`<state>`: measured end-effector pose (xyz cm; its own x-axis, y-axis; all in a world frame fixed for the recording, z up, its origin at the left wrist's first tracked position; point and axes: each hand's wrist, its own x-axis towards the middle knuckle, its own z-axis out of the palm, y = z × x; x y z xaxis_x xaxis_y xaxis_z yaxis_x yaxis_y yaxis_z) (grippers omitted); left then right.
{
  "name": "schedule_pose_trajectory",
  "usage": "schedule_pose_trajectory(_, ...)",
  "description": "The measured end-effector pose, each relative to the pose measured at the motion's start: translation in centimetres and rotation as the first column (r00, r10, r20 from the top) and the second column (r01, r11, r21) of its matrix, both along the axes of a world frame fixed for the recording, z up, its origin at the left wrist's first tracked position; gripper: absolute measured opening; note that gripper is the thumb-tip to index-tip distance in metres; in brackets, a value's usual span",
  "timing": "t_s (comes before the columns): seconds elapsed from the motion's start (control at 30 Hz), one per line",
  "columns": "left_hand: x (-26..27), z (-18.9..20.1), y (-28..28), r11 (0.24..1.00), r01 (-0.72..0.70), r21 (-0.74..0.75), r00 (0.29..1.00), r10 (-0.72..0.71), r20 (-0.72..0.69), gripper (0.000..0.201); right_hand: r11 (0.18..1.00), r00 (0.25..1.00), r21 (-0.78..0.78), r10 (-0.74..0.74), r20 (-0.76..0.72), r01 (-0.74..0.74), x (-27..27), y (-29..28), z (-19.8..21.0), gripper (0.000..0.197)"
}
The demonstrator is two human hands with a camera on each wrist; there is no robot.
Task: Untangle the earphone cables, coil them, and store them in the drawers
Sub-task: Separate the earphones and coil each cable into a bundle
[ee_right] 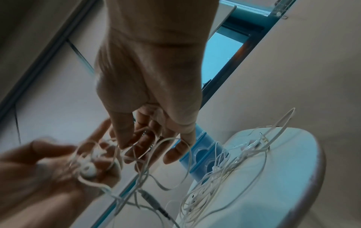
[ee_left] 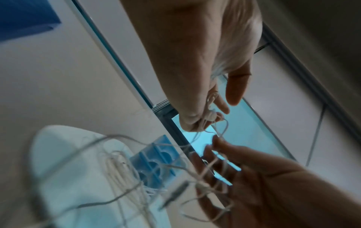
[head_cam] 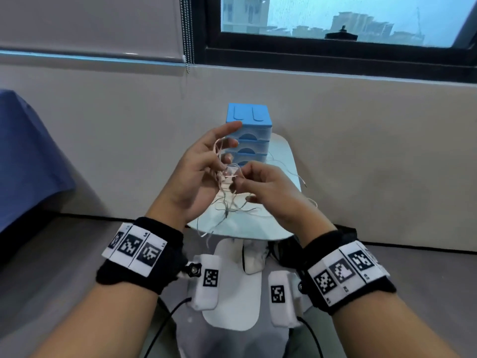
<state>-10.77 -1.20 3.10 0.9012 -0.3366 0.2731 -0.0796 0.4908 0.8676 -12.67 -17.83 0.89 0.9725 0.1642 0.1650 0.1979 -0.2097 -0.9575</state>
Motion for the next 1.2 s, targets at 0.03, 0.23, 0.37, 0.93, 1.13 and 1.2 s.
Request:
schedule_pose_trajectory(0.03,-0.4,-0.6,0.5,1.000,-0.004,0.011,1.000,0.004,-0.010,0.081,1.000,1.000,0.016,-0.002,0.001,0.002,-0.3,-0.1,0.0,0.015)
schedule_pose_trajectory(0.23,-2.5,-4.4,2.7,0.999,-0.028,-0.020,0.994,0.026,-0.104,0.062,0.988,0.999,0.154,-0.033,0.000,0.033,-2.4,0.2,-0.6,0.009)
schedule_pose_trajectory(0.37,-3.5,-7.5,3.3,0.988,-0.033,0.149,0.982,0.059,-0.179,0.054,0.977,0.994,0.186,-0.101,-0.034,0.105,-3.9,-0.1,-2.3,0.010)
schedule_pose_trajectory(0.93,-3.8,-8.8,0.6,0.857,-0.017,0.514,0.995,0.065,-0.076,0.019,0.912,0.938,0.226,-0.344,-0.038,0.344,-5.0,-0.8,-5.3,0.006)
schedule_pose_trajectory(1.13,-3.8,-9.1,1.2,0.786,0.043,0.616,0.999,-0.029,-0.033,0.017,0.845,0.924,0.380,-0.371,-0.094,0.378,-3.8,-0.5,-4.5,0.008)
schedule_pose_trajectory(1.2,-3.8,-9.4,1.1,0.794,0.038,0.606,0.999,-0.013,-0.045,0.015,0.844,0.933,0.402,-0.346,-0.101,0.356,-3.4,-0.2,-4.2,0.009)
